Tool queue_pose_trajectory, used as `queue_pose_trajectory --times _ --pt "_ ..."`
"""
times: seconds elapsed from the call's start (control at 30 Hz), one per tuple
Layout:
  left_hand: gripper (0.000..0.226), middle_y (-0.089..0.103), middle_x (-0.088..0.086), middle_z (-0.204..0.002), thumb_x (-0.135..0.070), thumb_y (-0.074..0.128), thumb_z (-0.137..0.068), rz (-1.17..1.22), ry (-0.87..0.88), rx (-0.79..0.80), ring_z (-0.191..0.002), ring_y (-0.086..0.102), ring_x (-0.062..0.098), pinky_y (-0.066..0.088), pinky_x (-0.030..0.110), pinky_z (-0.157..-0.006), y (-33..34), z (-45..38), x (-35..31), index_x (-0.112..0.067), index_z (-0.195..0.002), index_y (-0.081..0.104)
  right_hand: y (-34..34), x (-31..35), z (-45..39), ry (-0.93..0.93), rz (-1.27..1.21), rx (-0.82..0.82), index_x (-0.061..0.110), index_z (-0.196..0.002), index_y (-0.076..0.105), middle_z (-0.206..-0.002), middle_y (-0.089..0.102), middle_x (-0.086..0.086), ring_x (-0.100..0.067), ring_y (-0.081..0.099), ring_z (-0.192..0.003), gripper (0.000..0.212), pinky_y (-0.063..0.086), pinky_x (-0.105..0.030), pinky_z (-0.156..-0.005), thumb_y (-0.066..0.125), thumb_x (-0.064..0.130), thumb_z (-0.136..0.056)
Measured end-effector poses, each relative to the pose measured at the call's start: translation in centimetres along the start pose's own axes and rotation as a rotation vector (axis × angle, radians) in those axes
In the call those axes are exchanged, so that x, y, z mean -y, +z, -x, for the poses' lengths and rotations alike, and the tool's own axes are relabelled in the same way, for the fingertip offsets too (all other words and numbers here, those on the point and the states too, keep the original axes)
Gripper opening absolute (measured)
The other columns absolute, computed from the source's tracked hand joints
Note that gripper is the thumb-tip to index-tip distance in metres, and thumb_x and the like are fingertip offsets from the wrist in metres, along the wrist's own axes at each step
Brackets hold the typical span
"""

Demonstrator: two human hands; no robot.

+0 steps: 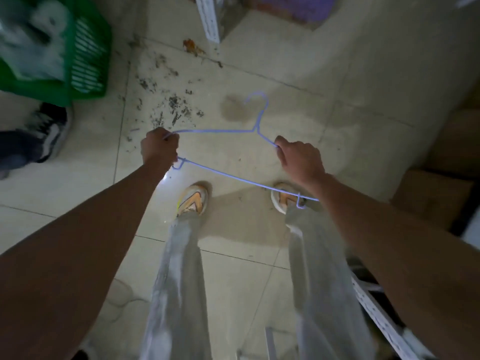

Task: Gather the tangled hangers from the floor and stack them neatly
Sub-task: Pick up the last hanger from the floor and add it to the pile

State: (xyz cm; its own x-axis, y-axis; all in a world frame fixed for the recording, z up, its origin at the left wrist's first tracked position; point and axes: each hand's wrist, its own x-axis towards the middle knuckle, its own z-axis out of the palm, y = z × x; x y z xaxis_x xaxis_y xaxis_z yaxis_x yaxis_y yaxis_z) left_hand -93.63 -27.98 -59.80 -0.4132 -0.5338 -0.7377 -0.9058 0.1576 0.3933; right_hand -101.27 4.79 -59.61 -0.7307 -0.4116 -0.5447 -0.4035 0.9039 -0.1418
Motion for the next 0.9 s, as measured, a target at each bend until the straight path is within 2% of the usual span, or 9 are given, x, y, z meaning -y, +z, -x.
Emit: queue_pose_trajectory --times 0.07,0.13,0.27,0.4,0.5,0.57,0.67,0.8,0.9 --pt "0.026 0.056 0.019 -0.065 0.001 0.062 -0.092 0.335 -0.106 0.033 -0.039 0.048 0.019 0.044 0.032 -0.049 -2.4 5.7 -4.0 -0.009 -0.070 0.053 -5.8 0.2 5.1 0.086 -0.039 0.010 0.023 -0.112 0.053 -0.083 0.072 -0.017 -0.043 0.070 -0.077 0.018 0.051 -0.041 -0.064 0.042 0.033 -0.103" --pt "0.025 0.047 0.013 -0.057 0.011 0.057 -0.092 0.511 -0.110 0.059 -0.036 0.041 0.017 0.036 0.027 -0.049 -5.3 11.9 -8.2 -0.004 -0.074 0.047 -12.0 0.3 11.0 0.173 -0.092 -0.002 0.025 -0.113 0.053 -0.085 0.072 -0.015 -0.042 0.070 -0.079 0.019 0.051 -0.041 -0.066 0.039 0.035 -0.104" --pt "0.027 0.060 0.005 -0.047 -0.002 0.054 -0.101 0.719 -0.155 0.208 -0.043 0.057 0.016 0.053 0.029 -0.050 -10.1 24.5 -17.0 -0.005 -0.074 0.054 -23.3 0.4 22.7 0.296 -0.194 -0.116 0.024 -0.114 0.056 -0.079 0.071 -0.014 -0.040 0.069 -0.075 0.025 0.048 -0.040 -0.061 0.037 0.038 -0.106" --pt "0.018 0.073 0.000 -0.058 -0.008 0.057 -0.101 0.752 0.077 0.389 -0.054 0.070 0.011 0.060 0.025 -0.058 -9.8 36.3 -24.7 -0.011 -0.084 0.062 -31.0 -1.6 33.1 0.489 -0.188 -0.379 0.021 -0.105 0.058 -0.067 0.069 -0.009 -0.036 0.069 -0.062 0.022 0.040 -0.032 -0.049 0.042 0.037 -0.106" --pt "0.008 0.078 0.005 -0.078 -0.013 0.057 -0.103 0.789 0.196 0.582 -0.065 0.075 0.015 0.063 0.031 -0.070 -8.3 43.7 -30.4 -0.015 -0.095 0.058 -35.1 -3.7 40.0 0.724 -0.212 -0.529 0.023 -0.104 0.061 -0.067 0.069 -0.010 -0.036 0.069 -0.061 0.021 0.047 -0.033 -0.052 0.045 0.036 -0.106" --pt "0.008 0.076 0.010 -0.085 -0.013 0.056 -0.104 0.784 0.253 0.660 -0.069 0.076 0.018 0.063 0.035 -0.075 -6.4 48.4 -33.9 -0.016 -0.096 0.055 -36.7 -5.4 44.1 0.809 -0.307 -0.537 0.024 -0.109 0.062 -0.070 0.069 -0.013 -0.039 0.068 -0.066 0.023 0.046 -0.037 -0.056 0.044 0.038 -0.107" --pt "0.016 0.076 0.015 -0.087 -0.019 0.051 -0.106 0.648 0.427 0.860 -0.076 0.076 0.022 0.061 0.037 -0.079 -3.1 56.2 -38.2 -0.012 -0.097 0.063 -39.6 -7.7 48.9 0.886 -0.422 -0.704 0.023 -0.101 0.061 -0.061 0.064 -0.008 -0.036 0.064 -0.060 0.020 0.041 -0.035 -0.051 0.046 0.036 -0.106" --pt "0.038 0.079 0.016 -0.084 -0.033 0.042 -0.109 0.368 0.660 1.071 -0.078 0.078 0.026 0.062 0.029 -0.069 1.2 65.9 -39.7 -0.008 -0.102 0.069 -41.9 -9.3 54.0 1.008 -0.653 -0.967 0.025 -0.093 0.057 -0.051 0.049 -0.002 -0.029 0.058 -0.055 0.013 0.043 -0.039 -0.051 0.050 0.032 -0.102" --pt "0.041 0.079 0.020 -0.083 -0.033 0.039 -0.110 0.191 0.754 1.143 -0.075 0.078 0.030 0.063 0.033 -0.069 5.0 71.0 -40.3 -0.005 -0.107 0.068 -41.9 -11.0 57.1 1.152 -0.725 -1.109 0.026 -0.090 0.052 -0.051 0.047 0.000 -0.026 0.057 -0.056 0.017 0.042 -0.038 -0.053 0.046 0.038 -0.099"
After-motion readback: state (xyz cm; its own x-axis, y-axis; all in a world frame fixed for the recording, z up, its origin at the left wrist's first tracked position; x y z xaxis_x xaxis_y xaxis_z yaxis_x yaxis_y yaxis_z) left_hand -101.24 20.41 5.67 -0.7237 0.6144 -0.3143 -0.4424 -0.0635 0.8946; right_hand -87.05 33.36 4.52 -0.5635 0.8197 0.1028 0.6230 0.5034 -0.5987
